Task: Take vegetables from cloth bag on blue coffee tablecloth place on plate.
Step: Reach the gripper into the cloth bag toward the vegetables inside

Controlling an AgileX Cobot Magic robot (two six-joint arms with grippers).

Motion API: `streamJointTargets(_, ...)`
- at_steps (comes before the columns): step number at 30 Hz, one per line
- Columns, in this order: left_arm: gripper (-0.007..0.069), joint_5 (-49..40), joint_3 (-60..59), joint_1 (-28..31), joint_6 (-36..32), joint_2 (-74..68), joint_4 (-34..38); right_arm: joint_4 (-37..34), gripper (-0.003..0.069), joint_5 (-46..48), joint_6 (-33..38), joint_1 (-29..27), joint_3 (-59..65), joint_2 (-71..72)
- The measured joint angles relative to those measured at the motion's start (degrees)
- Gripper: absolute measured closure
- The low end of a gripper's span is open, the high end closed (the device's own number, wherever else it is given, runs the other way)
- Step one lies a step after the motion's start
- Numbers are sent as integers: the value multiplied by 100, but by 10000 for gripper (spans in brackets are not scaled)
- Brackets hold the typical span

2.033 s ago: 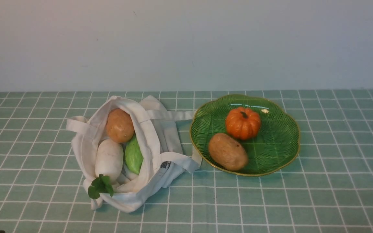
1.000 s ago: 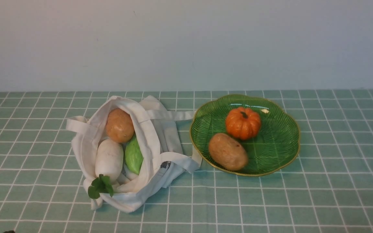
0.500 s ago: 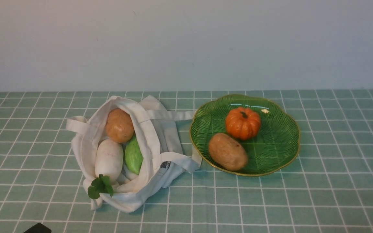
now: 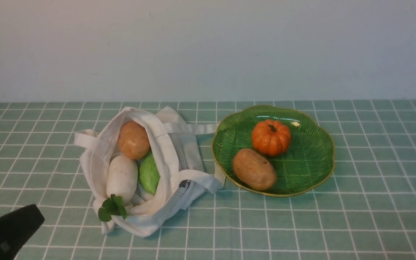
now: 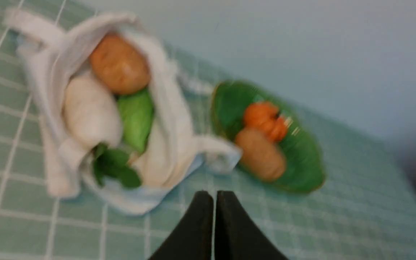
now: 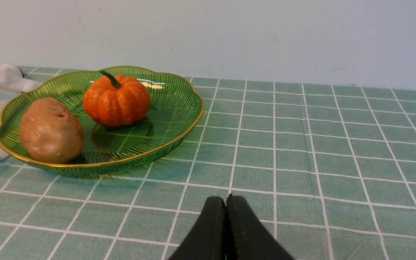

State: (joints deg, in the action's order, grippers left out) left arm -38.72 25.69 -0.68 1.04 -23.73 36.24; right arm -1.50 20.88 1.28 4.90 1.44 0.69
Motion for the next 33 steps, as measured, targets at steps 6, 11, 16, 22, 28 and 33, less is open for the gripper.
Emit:
streamJointTargets(6,629,-1964,1454,0,-134,-2863,-1496,0,673,0,-5,0,0,0)
streamJointTargets(11,629,-2224,2396,-45,-369,-4844,-1721,0,673,0,-5,0,0,0)
streamJointTargets(16,617,-2051,3137,-427,-415,-5730,-1698,0,673,0,-5,0,0,0)
streamJointTargets(22,532,-1622,3830,-880,-390,-6537,-1657,0,673,0,-5,0,0,0)
streamJointTargets(28,347,-1467,4385,-1025,-358,-7394,-1720,0,673,0,-5,0,0,0)
streamJointTargets(33,183,-1337,4519,-1026,-353,-7851,-2073,0,673,0,-5,0,0,0)
